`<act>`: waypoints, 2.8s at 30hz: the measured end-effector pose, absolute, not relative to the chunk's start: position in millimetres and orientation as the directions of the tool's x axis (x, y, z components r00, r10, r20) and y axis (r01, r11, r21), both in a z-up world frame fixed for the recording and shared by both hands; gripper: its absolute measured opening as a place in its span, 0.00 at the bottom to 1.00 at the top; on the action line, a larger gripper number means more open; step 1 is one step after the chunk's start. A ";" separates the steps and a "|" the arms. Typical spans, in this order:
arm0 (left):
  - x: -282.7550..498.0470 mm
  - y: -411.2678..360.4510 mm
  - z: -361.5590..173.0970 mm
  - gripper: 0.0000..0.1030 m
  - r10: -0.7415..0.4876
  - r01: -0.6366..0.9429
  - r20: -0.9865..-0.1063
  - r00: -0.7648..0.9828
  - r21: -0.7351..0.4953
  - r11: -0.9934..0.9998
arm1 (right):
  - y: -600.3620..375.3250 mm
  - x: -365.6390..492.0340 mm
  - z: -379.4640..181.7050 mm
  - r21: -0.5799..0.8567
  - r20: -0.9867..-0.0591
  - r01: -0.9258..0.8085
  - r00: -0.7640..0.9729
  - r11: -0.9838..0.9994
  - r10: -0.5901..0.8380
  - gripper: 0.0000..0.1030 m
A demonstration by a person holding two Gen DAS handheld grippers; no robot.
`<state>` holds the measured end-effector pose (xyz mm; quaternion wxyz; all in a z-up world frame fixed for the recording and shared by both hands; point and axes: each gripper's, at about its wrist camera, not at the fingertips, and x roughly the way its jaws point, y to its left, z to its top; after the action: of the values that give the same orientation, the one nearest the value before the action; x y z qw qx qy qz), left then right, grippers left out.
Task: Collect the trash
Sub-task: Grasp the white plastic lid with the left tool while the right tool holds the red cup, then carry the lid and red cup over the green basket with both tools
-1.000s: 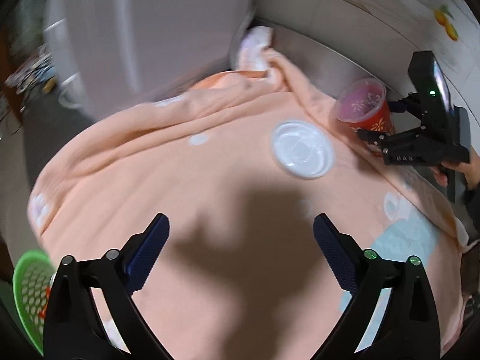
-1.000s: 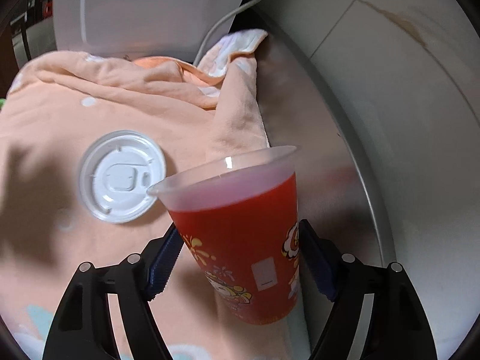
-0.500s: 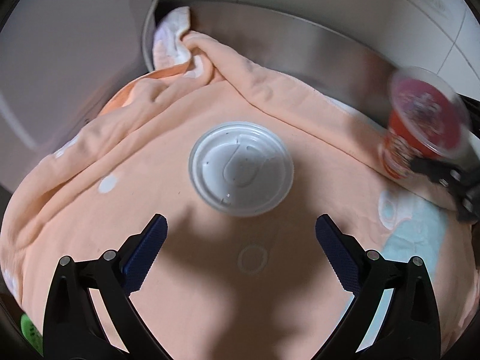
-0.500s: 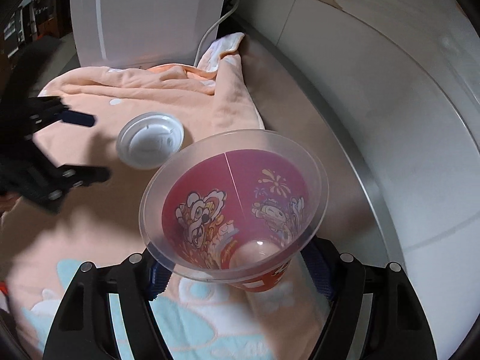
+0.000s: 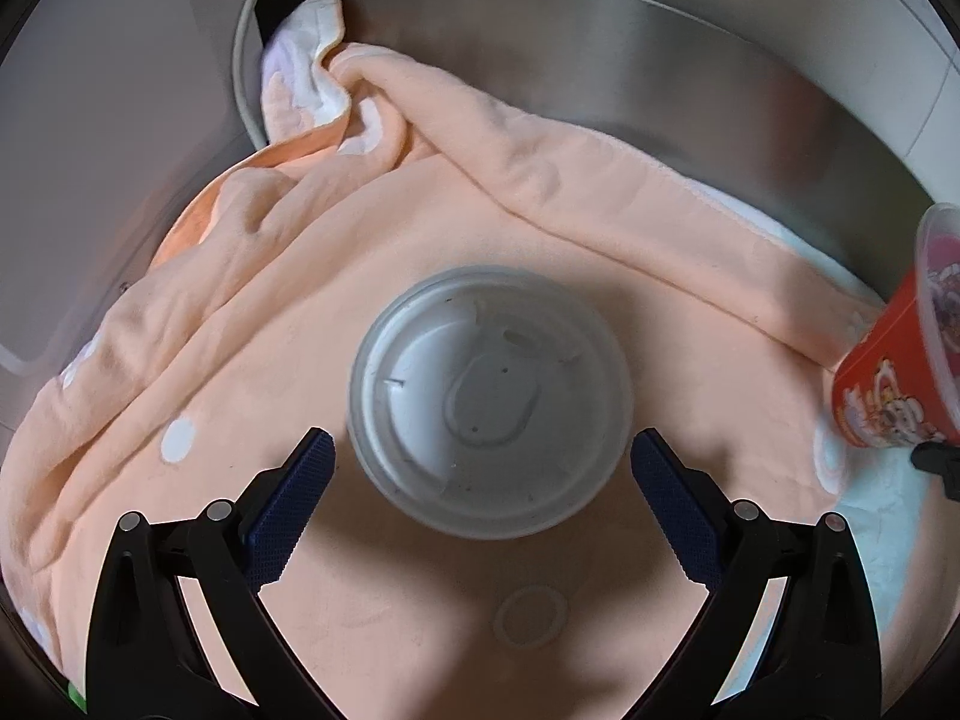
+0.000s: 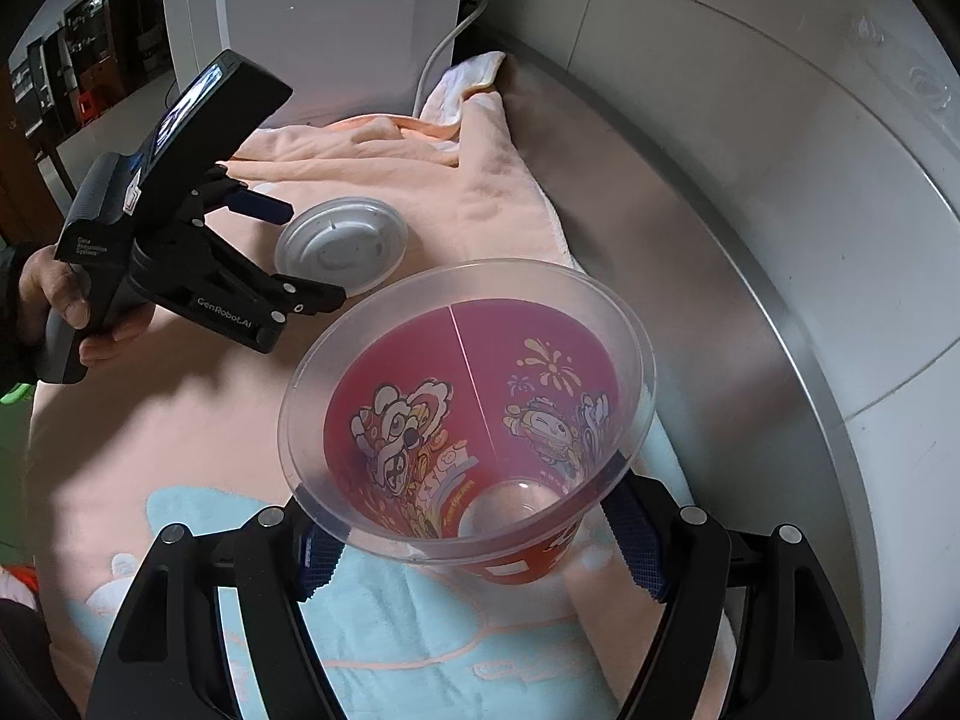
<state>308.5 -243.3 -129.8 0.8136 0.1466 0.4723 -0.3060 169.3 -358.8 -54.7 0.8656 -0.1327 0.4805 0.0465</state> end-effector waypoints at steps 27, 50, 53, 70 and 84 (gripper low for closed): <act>290.2 -268.8 -138.0 0.89 -0.338 0.653 -0.841 0.423 0.024 0.757 | -354.2 163.8 -62.2 -0.145 -0.847 -0.201 0.532 0.969 -0.017 0.70; 218.5 -116.3 -68.0 0.89 -0.357 0.455 -0.729 0.584 -0.070 0.888 | -272.7 134.7 -42.6 -0.091 -0.806 -0.337 0.578 0.937 0.129 0.70; 204.2 -88.5 -61.3 0.89 -0.315 0.409 -0.716 0.623 -0.045 0.911 | -256.1 131.5 -41.3 -0.088 -0.803 -0.370 0.576 0.925 0.154 0.70; 131.5 92.2 -58.5 0.89 -0.074 0.007 -0.709 0.701 -0.097 0.995 | -148.4 126.2 -40.9 -0.050 -0.799 -0.559 0.519 0.828 0.303 0.70; 116.8 190.3 -117.2 0.90 0.022 -0.249 -0.798 0.602 -0.161 0.955 | -70.4 125.2 -36.5 -0.038 -0.803 -0.674 0.460 0.738 0.379 0.70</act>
<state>116.8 190.3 -117.2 0.8856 -0.1290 0.4395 0.0767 125.2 -70.4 -36.5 0.8357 -0.1785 0.4131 0.3148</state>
